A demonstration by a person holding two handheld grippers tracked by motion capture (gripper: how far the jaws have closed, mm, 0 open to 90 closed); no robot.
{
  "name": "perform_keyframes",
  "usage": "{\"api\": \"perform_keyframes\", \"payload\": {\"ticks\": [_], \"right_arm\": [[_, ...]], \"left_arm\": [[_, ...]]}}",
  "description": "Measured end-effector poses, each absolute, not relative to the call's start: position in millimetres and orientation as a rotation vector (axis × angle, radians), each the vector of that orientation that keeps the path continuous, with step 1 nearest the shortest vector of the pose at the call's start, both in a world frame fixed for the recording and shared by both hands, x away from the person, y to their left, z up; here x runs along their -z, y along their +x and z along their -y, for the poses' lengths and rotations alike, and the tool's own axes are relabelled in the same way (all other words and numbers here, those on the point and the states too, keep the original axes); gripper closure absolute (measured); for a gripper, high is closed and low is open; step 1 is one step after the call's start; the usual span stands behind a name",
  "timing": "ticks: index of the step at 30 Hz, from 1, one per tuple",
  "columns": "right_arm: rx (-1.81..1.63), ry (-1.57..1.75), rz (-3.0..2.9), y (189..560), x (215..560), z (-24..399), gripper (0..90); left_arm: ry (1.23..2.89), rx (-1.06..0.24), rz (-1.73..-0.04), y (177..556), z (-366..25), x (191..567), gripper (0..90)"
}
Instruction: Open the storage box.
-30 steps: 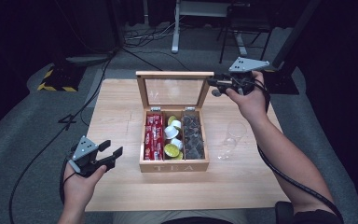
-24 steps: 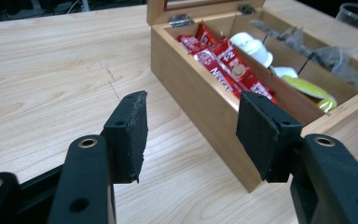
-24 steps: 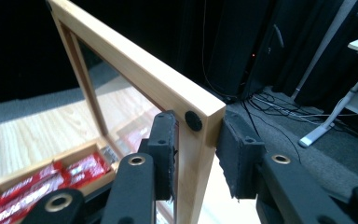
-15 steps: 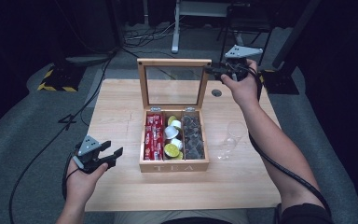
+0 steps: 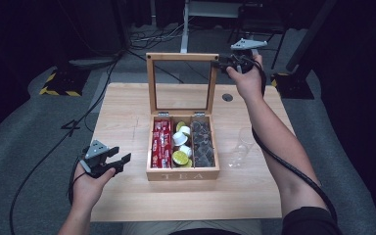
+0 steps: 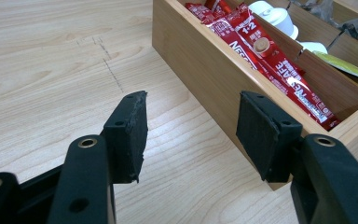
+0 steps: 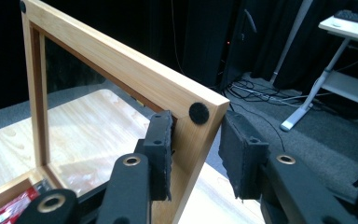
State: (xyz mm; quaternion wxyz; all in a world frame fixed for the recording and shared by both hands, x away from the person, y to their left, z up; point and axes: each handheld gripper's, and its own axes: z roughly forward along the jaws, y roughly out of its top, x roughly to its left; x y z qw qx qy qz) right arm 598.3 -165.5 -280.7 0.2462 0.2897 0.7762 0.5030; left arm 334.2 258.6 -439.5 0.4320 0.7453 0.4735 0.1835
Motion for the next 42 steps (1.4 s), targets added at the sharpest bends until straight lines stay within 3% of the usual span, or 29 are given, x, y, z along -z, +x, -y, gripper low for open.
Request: {"api": "perform_keyframes", "payload": {"ticks": [14, 24, 28, 42], "right_arm": [[-1.359, 0.880, -2.105, 624, 290, 160, 62.0], [-1.383, 0.890, -2.078, 620, 286, 166, 47.0], [-1.398, 0.888, -2.063, 612, 282, 173, 42.1], [-1.504, 0.827, -2.151, 542, 275, 204, 40.9]], "left_arm": [[1.854, -0.443, -1.197, 337, -263, 445, 43.9], [1.861, -0.437, -1.195, 338, -263, 444, 42.7], [1.872, -0.429, -1.208, 340, -266, 444, 39.9], [1.961, -0.411, -1.209, 356, -255, 457, 35.5]]}}
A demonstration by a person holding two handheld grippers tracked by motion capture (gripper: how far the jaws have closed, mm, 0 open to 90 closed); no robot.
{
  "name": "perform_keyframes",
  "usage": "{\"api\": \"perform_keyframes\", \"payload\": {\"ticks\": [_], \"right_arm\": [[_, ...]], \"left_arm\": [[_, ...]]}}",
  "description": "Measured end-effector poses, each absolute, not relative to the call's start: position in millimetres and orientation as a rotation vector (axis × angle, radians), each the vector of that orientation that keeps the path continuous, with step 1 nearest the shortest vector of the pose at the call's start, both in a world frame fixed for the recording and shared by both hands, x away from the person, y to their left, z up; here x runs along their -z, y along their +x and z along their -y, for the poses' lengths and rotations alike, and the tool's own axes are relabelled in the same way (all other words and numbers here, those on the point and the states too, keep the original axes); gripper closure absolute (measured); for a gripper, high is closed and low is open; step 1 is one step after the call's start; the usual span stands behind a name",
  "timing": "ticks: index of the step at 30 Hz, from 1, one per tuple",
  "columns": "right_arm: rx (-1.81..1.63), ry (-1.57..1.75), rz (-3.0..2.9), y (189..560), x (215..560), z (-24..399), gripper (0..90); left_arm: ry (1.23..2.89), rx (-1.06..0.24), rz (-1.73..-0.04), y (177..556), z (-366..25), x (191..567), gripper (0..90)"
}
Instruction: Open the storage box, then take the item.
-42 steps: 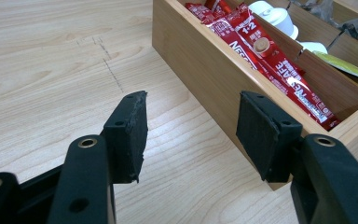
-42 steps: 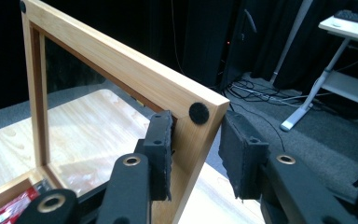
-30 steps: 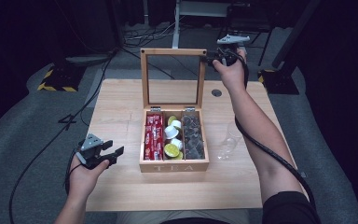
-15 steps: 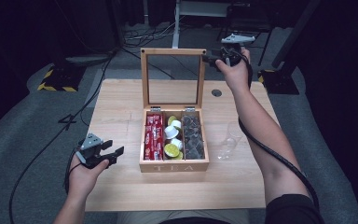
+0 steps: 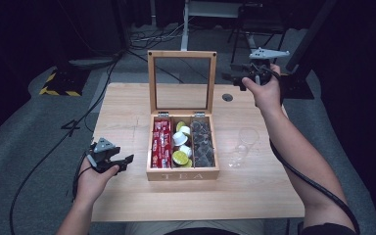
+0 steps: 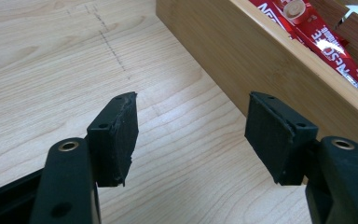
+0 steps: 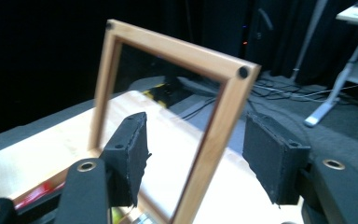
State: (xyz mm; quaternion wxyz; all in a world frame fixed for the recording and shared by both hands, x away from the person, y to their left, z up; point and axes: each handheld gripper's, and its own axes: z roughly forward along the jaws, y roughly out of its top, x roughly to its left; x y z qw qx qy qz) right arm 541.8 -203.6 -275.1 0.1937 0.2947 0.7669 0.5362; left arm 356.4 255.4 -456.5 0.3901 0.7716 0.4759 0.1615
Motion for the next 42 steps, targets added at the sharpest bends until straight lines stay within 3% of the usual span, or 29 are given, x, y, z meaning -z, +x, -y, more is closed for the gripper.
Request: {"api": "perform_keyframes", "payload": {"ticks": [16, 29, 42], "right_arm": [[-1.484, 0.734, -2.362, 464, 322, 202, 42.0], [-1.358, 0.753, -2.543, 450, 375, 175, 43.6], [-1.200, 0.688, -2.681, 435, 412, 157, 56.2]], "left_arm": [[2.011, -0.397, -1.218, 352, -258, 469, 32.2], [2.074, -0.347, -1.249, 359, -262, 490, 28.5], [2.115, -0.365, -1.230, 361, -258, 496, 27.2]]}}
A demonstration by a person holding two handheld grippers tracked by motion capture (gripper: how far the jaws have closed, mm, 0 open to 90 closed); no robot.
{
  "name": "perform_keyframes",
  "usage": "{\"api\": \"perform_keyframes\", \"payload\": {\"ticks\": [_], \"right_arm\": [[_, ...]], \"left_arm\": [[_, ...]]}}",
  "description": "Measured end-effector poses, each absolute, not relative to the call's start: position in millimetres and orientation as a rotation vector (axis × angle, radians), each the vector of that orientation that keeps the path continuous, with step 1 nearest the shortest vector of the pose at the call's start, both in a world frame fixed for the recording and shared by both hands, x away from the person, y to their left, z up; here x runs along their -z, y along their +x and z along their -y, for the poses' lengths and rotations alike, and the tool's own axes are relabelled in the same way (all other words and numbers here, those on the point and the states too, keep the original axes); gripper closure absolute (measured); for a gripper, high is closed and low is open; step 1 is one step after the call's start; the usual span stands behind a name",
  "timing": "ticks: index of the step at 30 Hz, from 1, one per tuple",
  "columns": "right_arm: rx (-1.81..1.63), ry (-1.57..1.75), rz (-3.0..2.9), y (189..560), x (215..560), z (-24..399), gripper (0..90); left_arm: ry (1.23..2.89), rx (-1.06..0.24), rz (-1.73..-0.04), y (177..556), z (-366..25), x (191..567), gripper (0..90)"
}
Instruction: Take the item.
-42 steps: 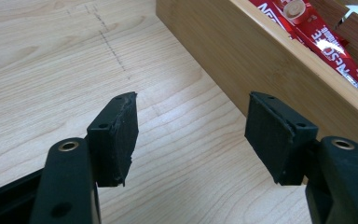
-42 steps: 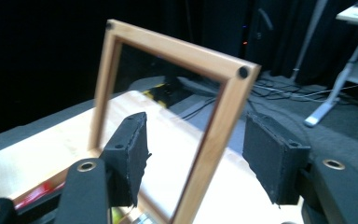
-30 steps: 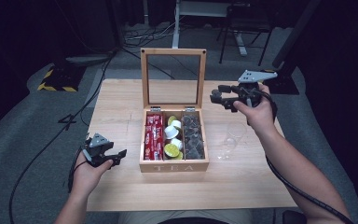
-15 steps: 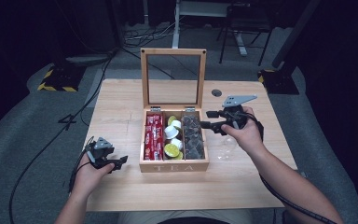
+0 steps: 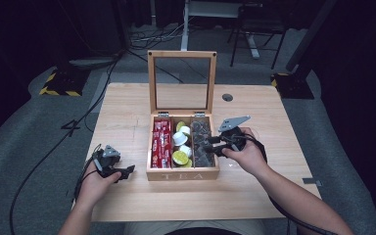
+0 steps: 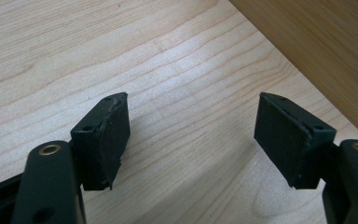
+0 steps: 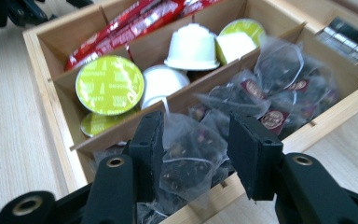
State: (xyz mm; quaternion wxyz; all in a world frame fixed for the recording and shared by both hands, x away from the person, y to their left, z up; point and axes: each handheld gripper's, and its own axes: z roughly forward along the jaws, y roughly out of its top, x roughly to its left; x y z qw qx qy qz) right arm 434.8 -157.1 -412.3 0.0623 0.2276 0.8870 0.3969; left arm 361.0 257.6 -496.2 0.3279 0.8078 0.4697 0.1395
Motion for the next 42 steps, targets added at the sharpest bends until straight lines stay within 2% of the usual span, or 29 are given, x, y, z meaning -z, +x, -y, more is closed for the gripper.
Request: {"api": "perform_keyframes", "payload": {"ticks": [14, 17, 22, 26, 42], "right_arm": [[-1.049, 0.687, -2.741, 437, 430, 140, 55.6], [-0.997, 0.667, -2.761, 436, 431, 135, 59.1], [-0.976, 0.626, -2.764, 434, 431, 133, 77.5], [-0.991, 0.607, -2.762, 434, 429, 133, 85.4], [-1.241, 0.644, -2.666, 434, 401, 149, 87.2]], "left_arm": [[2.125, -0.382, -1.214, 360, -256, 498, 26.4], [2.128, -0.386, -1.208, 360, -257, 498, 26.4], [2.120, -0.386, -1.212, 359, -257, 498, 26.4], [2.119, -0.385, -1.214, 359, -257, 498, 26.3], [2.101, -0.376, -1.208, 360, -259, 499, 26.2]]}}
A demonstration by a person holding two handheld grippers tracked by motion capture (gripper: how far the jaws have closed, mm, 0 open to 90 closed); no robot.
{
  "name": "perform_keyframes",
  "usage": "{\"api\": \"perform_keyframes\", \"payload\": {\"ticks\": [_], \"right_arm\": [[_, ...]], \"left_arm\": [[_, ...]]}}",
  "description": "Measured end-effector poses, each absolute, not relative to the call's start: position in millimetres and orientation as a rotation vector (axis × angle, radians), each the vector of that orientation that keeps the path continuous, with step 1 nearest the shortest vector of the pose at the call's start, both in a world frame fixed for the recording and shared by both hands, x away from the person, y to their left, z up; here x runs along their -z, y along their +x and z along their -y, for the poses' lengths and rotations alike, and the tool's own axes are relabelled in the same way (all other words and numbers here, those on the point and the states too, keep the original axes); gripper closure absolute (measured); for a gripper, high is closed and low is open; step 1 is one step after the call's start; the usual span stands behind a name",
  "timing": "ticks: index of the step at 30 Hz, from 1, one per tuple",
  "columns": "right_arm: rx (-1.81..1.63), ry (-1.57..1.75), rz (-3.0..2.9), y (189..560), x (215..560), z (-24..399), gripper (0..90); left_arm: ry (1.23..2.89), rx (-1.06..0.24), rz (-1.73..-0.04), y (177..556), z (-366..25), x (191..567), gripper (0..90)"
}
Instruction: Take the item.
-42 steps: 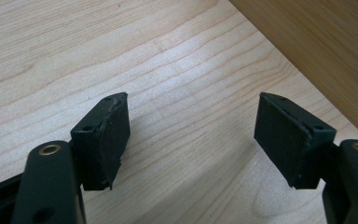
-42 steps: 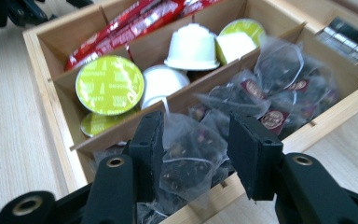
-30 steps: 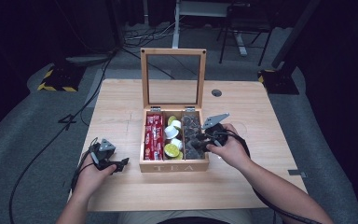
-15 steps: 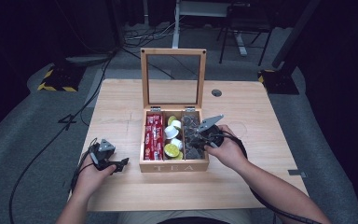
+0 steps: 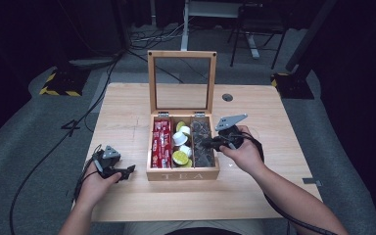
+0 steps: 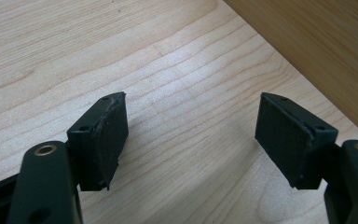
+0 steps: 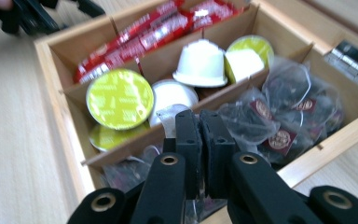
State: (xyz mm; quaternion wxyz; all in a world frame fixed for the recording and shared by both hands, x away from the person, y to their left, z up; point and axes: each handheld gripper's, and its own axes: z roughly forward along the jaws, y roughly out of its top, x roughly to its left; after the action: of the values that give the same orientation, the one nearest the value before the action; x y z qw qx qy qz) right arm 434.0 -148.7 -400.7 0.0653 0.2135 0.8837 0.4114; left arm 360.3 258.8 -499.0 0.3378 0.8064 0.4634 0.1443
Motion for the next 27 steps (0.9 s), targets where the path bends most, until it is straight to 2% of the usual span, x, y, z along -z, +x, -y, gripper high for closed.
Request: {"api": "perform_keyframes", "payload": {"ticks": [27], "right_arm": [[-1.377, 0.684, -2.455, 440, 347, 188, 87.3]], "left_arm": [[2.126, -0.427, -1.144, 361, -255, 504, 20.2]]}}
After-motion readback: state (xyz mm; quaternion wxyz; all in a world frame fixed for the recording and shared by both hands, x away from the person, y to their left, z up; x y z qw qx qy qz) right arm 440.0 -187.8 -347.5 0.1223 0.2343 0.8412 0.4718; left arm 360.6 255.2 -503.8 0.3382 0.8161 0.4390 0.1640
